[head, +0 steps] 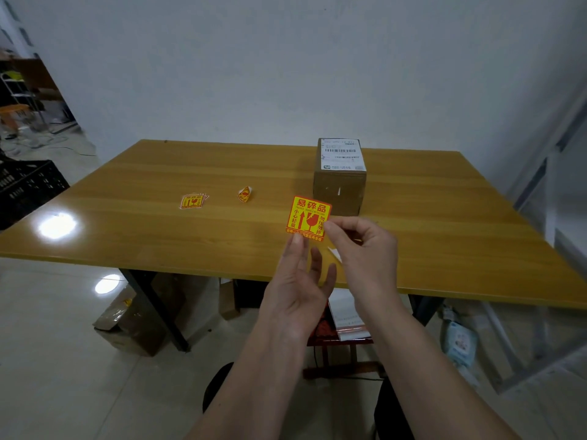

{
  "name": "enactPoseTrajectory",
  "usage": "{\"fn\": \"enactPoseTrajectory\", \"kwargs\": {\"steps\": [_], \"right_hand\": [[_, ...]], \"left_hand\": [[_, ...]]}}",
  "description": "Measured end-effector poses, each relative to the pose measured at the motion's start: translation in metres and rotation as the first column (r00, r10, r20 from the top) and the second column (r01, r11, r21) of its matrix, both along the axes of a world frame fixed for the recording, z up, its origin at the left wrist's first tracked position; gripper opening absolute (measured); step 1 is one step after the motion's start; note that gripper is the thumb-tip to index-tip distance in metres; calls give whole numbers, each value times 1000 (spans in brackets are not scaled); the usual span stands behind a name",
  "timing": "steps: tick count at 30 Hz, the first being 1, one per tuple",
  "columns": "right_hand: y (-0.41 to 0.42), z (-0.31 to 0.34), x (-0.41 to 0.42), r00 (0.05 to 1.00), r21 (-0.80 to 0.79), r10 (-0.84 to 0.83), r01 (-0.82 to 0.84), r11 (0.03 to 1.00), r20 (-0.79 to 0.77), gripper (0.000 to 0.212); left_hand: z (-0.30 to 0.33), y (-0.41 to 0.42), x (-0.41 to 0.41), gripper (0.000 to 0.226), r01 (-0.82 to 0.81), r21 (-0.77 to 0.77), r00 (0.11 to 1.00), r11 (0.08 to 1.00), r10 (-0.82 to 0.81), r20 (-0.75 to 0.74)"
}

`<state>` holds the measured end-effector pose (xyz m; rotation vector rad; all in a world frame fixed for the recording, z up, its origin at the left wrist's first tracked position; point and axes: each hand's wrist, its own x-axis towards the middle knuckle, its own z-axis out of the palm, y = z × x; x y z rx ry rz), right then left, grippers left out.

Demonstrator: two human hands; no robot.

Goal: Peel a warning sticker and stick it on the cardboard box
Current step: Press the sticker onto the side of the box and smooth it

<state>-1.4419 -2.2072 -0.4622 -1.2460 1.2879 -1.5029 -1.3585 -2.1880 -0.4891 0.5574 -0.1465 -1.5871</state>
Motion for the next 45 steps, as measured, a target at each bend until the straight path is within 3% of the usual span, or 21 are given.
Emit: {"fn": "enactPoseTrajectory", "kwargs": {"steps": [4, 8, 11, 16, 21, 22, 25, 27, 33, 38, 45], "right_hand": [[3, 2, -4, 999, -4, 8, -8, 1000, -46, 2], [4, 1, -10, 995, -18, 20, -22, 1000, -95, 4], [-2, -6, -17, 993, -26, 3, -6, 1000, -114, 6], [-31, -16, -32, 980, -30, -44, 39, 999, -192, 9], [-89, -29, -54, 986, 7, -18, 19, 1000, -164, 22], [-102, -32, -57, 984, 13, 3, 0, 1000, -179, 22], [-138, -42, -64, 980, 47, 47, -39, 998, -195, 20], [-156, -49, -66, 978, 54, 61, -51, 997, -199, 19], [-193, -63, -62, 980, 55, 49, -39, 998, -192, 19], [-207, -71, -55, 980, 63, 38, -26, 998, -198, 19], [-219, -83, -44, 993, 5, -22, 23, 1000, -114, 24]], "left_hand": [[2, 7, -1, 28, -5, 21, 999, 1000, 4, 47], [2, 9, 0, 14, -87, 77, 952, 993, 60, 301], [-1, 5, 1, 10, -209, 39, 780, 977, 143, 610], [-6, -25, -3, 13, -244, -85, 548, 966, 210, 810], [-20, -88, 9, 15, -270, -165, 399, 949, 266, 878], [-22, -103, 10, 20, -230, -214, 343, 949, 285, 895], [-27, -148, 9, 28, -116, -357, 56, 927, 365, 929], [-29, -172, 6, 30, -91, -403, -43, 911, 401, 915], [-37, -214, 1, 68, 57, -425, -158, 903, 429, 890], [-48, -227, 8, 67, 132, -415, -300, 900, 435, 849], [-48, -229, 11, 66, 142, -446, -322, 884, 467, 824]]}}
